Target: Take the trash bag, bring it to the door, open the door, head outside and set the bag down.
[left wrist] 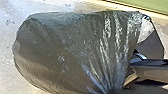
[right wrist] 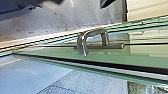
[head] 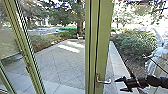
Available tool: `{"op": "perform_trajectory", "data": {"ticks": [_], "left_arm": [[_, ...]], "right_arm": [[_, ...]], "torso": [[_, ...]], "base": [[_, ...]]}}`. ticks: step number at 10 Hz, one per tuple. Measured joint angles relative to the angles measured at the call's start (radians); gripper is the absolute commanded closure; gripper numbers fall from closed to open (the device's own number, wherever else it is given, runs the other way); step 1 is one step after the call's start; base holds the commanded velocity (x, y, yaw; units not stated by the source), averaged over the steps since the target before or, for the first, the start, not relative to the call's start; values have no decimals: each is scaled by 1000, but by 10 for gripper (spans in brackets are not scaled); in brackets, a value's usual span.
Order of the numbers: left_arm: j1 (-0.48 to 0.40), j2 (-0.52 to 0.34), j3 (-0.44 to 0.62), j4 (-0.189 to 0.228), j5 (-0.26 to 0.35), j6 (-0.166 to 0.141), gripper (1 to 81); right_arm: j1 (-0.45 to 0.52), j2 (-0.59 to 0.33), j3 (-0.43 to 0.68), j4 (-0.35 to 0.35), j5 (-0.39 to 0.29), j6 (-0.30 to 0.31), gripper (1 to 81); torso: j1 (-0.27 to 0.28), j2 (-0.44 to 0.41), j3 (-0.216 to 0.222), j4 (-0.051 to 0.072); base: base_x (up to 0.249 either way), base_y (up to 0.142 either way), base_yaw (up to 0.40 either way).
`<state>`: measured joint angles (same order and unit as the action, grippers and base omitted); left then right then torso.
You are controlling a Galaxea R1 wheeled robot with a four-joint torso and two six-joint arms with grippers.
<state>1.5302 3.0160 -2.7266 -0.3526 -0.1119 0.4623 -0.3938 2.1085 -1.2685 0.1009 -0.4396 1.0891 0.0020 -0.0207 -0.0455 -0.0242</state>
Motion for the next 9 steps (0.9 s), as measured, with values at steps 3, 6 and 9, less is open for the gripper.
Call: {"op": "perform_trajectory", "data": {"ticks": [3, 6, 9], "left_arm": [[0, 0, -2, -2, -1, 0, 811], [0, -2, -2, -2, 0, 0, 811], [0, -2, -2, -2, 0, 0, 811]], "right_arm": [[24, 67, -54, -1, -57, 44, 10], [33, 144, -108, -18, -75, 148, 10], [33, 162, -124, -86, -83, 304, 10]], "torso": [[0, 0, 0, 0], [0, 0, 0, 0], [0, 0, -1, 0]], "base": [[0, 0, 0], [0, 0, 0], [0, 0, 0]]}}
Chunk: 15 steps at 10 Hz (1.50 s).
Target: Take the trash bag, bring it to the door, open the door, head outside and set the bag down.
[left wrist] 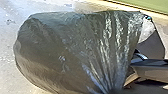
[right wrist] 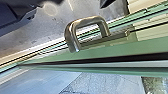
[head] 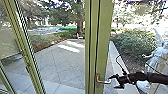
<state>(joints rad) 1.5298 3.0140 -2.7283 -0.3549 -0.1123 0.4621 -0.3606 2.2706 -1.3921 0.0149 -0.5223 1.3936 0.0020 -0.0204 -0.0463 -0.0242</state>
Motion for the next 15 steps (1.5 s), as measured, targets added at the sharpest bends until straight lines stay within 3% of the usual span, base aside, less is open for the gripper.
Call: {"op": "perform_trajectory", "data": {"ticks": [3, 7, 12, 15], "left_arm": [[0, 0, 0, 0, 0, 0, 811], [0, -6, 0, -1, 0, 0, 811], [0, -6, -1, -1, 0, 0, 811], [0, -6, -1, -2, 0, 0, 811]], "right_arm": [[-2, 30, -2, -81, -1, 118, 10], [-10, 85, -64, -99, -6, 150, 10], [-19, 105, -162, -103, -14, 152, 10], [-25, 169, -216, -110, -11, 153, 10]], "torso": [[0, 0, 0, 0], [0, 0, 0, 0], [0, 0, 0, 0], [0, 0, 0, 0]], "base": [[0, 0, 0], [0, 0, 0], [0, 0, 0], [0, 0, 0]]}}
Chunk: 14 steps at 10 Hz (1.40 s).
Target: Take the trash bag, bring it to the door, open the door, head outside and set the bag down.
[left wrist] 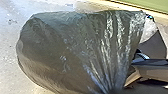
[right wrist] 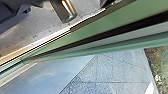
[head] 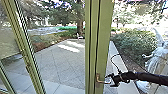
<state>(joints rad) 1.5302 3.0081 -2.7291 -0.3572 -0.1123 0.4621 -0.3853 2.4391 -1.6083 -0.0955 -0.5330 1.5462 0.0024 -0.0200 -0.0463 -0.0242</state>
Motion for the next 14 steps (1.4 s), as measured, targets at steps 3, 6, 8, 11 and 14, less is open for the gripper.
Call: {"op": "perform_trajectory", "data": {"ticks": [3, 6, 8, 11, 14], "left_arm": [[0, -2, 0, -9, -1, 0, 811], [0, -3, 0, -10, 0, 0, 811], [0, -3, 0, -11, 0, 0, 811], [0, -3, 0, -13, 0, 0, 811], [0, -2, 0, -13, 0, 0, 811]], "right_arm": [[-27, 52, -40, -7, -1, 20, 10], [-61, 84, -97, -11, -1, 27, 10], [-64, 114, -143, -18, -21, 48, 10], [-91, 139, -186, -42, -2, 68, 10], [-150, 141, -199, -85, 109, 72, 10]], "torso": [[0, 0, 0, 0], [0, 0, 0, 0], [0, 0, 0, 0], [-1, 0, 0, 0], [-1, 0, 1, 0]], "base": [[0, 0, 0], [0, 0, 0], [0, 0, 0], [0, 0, 0], [0, 0, 0]]}}
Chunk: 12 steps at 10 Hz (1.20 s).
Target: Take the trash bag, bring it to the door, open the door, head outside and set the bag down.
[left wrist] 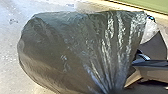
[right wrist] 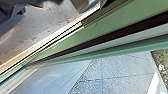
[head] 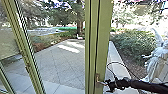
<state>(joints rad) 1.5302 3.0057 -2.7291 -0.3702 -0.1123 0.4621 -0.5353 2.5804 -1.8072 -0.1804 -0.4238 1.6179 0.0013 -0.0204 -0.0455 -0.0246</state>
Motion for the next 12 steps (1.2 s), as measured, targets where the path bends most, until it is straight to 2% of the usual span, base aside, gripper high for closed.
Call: {"op": "perform_trajectory", "data": {"ticks": [5, 10, 12], "left_arm": [[0, 0, 0, 0, 0, 0, 811], [0, 0, 0, 0, 0, 0, 811], [0, 0, 0, 0, 0, 0, 811]], "right_arm": [[-109, -16, 10, -37, 247, 28, 10], [-204, -22, 6, -88, 533, 61, 10], [-217, -23, -2, -131, 574, 67, 10]], "torso": [[0, 0, 0, 0], [2, 0, 0, 0], [2, 0, 1, 0]], "base": [[0, 0, 0], [0, 0, 0], [0, 0, 0]]}}
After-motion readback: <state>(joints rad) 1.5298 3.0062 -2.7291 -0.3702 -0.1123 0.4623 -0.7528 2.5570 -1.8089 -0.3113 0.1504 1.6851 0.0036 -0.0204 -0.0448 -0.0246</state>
